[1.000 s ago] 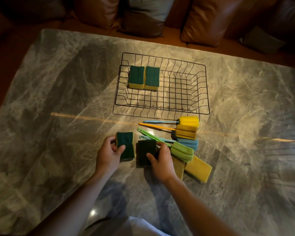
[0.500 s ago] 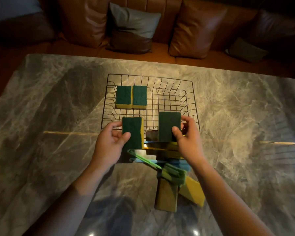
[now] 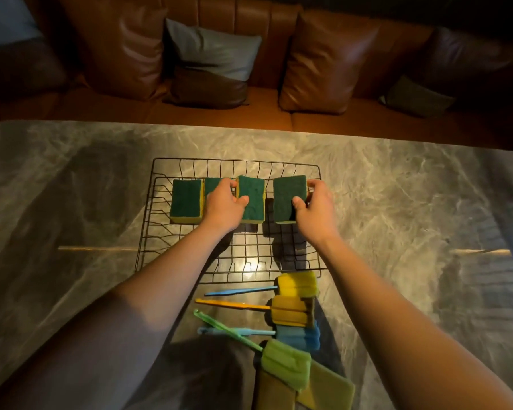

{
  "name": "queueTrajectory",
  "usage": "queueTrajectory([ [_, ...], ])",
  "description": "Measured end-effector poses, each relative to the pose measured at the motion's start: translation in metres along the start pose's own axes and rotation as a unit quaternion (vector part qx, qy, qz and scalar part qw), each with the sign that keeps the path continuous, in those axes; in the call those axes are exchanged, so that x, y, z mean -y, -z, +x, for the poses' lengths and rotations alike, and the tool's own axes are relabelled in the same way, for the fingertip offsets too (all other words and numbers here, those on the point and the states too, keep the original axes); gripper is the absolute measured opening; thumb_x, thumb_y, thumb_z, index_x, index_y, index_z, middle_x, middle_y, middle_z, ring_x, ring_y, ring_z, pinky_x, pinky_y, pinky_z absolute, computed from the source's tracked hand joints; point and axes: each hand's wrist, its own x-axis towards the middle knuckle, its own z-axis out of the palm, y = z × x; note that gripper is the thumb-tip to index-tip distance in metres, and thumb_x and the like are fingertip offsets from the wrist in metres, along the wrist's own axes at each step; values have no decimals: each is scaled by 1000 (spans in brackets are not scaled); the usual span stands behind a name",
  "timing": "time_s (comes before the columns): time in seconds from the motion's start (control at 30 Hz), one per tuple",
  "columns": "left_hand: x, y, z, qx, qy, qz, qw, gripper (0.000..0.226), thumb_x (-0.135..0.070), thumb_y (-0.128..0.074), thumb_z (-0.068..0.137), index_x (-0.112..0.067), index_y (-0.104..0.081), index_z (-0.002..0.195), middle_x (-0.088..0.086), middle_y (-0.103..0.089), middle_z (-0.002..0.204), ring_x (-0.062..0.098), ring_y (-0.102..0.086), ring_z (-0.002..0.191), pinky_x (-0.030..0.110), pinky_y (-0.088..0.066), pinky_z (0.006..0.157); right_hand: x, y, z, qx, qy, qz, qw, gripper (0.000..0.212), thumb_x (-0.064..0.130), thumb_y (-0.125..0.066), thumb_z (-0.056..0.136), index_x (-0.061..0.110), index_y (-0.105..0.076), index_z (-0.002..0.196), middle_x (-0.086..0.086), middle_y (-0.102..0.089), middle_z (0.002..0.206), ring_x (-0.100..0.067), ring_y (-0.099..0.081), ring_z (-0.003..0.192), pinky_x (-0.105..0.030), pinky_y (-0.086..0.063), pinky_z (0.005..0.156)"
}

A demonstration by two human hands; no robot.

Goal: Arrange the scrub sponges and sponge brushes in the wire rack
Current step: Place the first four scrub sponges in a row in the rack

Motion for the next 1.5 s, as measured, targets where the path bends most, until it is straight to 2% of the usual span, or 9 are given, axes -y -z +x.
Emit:
queueTrajectory([
  [0.13,3,-11,10,-12,-17,94,995,37,-21,-66,96,-16,-52,130,6,-69,98,22,-66,88,26,-48,59,-3,-18,15,-25,7,-36,999,41,9,-58,100,6,-43,138,-15,-49,133,-11,-56,96,-12,-46,79],
  [0.23,6,-15,5,-56,-53,171,982,37,-24,-66,95,-17,-53,129,6,-68,106,25,-66,93,40,-56,72,-5,-33,18,-6,2,-39,999,42,7,-57,100,4,-43,139,-17,-46,134,-20,-55,104,-23,-46,90],
  [0.4,20,-17,-1,-91,-147,273,946,37,-22,-61,98,-12,-53,134,11,-63,115,27,-57,107,40,-50,83,-14,-50,16,-10,2,-50,999,44,10,-55,101,4,-41,142,-16,-44,135,-12,-43,104,-19,-37,90],
  [0.57,30,-9,0,-117,-172,359,910,37,-29,-55,100,-15,-58,134,11,-55,132,32,-47,121,48,-39,97,-20,-57,14,-16,22,-43,999,48,14,-53,103,6,-38,147,-17,-44,137,-18,-44,117,-18,-34,97],
  [0.73,36,-12,-2,-40,-149,379,912,62,-48,-29,104,-16,-28,157,5,-22,167,27,-12,155,50,-16,123,-33,-61,6,7,53,-60,997,71,27,-70,93,9,-32,150,-12,-37,141,-15,-39,123,-30,-43,108],
  [0.87,48,-16,-3,-5,-141,419,897,71,-55,-9,102,-19,5,161,1,8,170,23,13,155,51,0,125,-43,-65,3,12,81,-117,990,84,37,-75,87,9,-30,152,-13,-38,144,-24,-36,133,-32,-39,109],
  [0.97,53,-17,-2,-8,-128,440,889,71,-59,-2,100,-22,16,158,-3,20,167,22,22,153,53,8,123,-43,-65,5,21,83,-135,987,85,43,-69,90,5,-27,154,-16,-38,144,-26,-38,133,-34,-42,109],
  [1.33,59,-17,-2,-12,-136,437,889,69,-59,-4,101,-26,12,159,-4,12,169,24,15,155,53,0,125,-44,-64,6,32,109,-153,982,77,39,-65,95,6,-30,155,-13,-42,149,-26,-39,138,-38,-35,117],
  [1.5,50,-11,-6,4,-133,428,894,71,-64,-4,99,-29,11,159,-4,10,170,25,13,155,52,4,124,-37,-61,1,37,102,-178,978,80,44,-62,96,6,-25,157,-15,-37,153,-30,-36,139,-42,-35,117],
])
